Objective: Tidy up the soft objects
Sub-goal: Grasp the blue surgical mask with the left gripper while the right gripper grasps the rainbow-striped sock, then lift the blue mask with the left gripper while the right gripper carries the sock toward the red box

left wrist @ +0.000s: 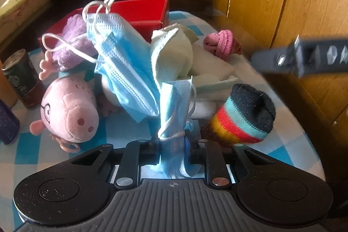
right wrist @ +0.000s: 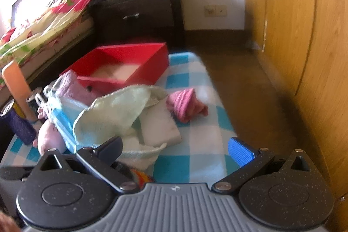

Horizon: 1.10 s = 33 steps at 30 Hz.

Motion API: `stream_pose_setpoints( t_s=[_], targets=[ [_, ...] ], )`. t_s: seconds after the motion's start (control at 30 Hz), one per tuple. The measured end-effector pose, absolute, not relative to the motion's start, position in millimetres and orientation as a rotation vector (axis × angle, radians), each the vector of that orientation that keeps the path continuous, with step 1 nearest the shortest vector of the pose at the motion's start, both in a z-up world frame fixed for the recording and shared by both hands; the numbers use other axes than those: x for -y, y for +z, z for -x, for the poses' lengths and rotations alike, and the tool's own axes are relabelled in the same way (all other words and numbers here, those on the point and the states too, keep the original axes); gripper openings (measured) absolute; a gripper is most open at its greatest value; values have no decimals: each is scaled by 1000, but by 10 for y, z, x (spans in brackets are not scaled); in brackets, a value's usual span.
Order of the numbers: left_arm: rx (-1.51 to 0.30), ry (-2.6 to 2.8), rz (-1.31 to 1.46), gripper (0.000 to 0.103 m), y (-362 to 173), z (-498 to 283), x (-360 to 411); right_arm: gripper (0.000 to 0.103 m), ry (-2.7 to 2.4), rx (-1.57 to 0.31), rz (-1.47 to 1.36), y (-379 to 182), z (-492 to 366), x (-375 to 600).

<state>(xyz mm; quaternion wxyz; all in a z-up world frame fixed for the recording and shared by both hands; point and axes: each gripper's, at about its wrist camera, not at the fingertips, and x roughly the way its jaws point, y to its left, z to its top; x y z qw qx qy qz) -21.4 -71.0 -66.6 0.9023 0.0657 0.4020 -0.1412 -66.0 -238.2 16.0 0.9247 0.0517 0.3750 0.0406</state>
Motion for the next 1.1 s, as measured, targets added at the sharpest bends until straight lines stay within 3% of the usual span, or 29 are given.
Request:
stream_pose_setpoints(
  t_s=[0.6,0.7,0.97,1.1],
  targets=[
    [-767,-269,-37,16,-381,448,277,83,249,-842,9,-60,740,2023],
    [-762,-263,-30,16,-356,484,228,77,308,-848,27,-75,766,1952],
    [-760,-274,-19,18,-332,509,163,43,440,-950,53,-295,784,1712],
    [-758,-278,-10,18,-317,510,140,35,463,-975,75,-344,818,1653]
  ],
)
